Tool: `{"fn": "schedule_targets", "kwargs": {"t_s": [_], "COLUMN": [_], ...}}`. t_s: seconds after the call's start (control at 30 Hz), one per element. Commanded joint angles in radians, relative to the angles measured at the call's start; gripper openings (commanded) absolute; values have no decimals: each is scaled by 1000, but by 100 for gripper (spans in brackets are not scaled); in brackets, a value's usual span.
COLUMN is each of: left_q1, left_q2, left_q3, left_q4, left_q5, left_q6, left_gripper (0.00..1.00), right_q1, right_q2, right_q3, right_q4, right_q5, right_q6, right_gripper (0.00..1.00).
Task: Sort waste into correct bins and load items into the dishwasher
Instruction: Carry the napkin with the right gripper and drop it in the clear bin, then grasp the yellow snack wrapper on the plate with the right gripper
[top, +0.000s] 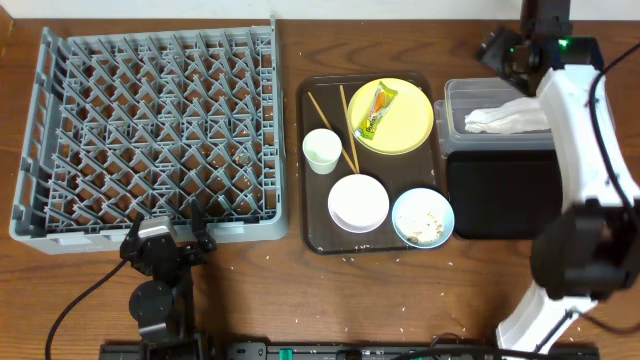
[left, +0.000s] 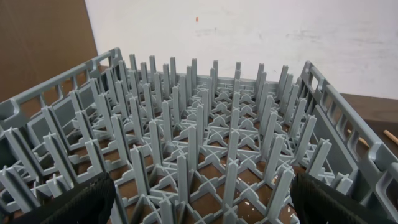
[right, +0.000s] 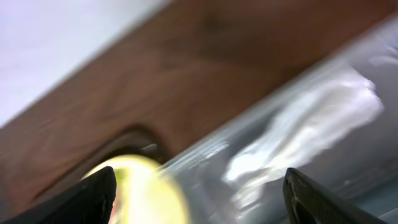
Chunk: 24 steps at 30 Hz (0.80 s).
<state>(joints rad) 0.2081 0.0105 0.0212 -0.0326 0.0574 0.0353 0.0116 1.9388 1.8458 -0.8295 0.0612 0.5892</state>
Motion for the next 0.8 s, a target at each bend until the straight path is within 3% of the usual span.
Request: {"fn": "schedule_targets", "kwargs": {"t_s": [0.0,0.27,0.77], "left_q1": [-2,-2,-2], "left_q2": [-6,-6,-6], "left_q3": [-17,-17,-17], "left_q4": [-34,-34,-34], "left_q5": [3,3,3], "left_q6": [17,17,17], "left_gripper": [91,91,91], "right_q1": [136,384,430], "right_q2": [-40,109,355], "right_q3": [5,5,5], "right_q4": [-8,24,98], "right_q5": [-69,13,115], "right_q6": [-90,12,92], "right_gripper": [84,84,81]}}
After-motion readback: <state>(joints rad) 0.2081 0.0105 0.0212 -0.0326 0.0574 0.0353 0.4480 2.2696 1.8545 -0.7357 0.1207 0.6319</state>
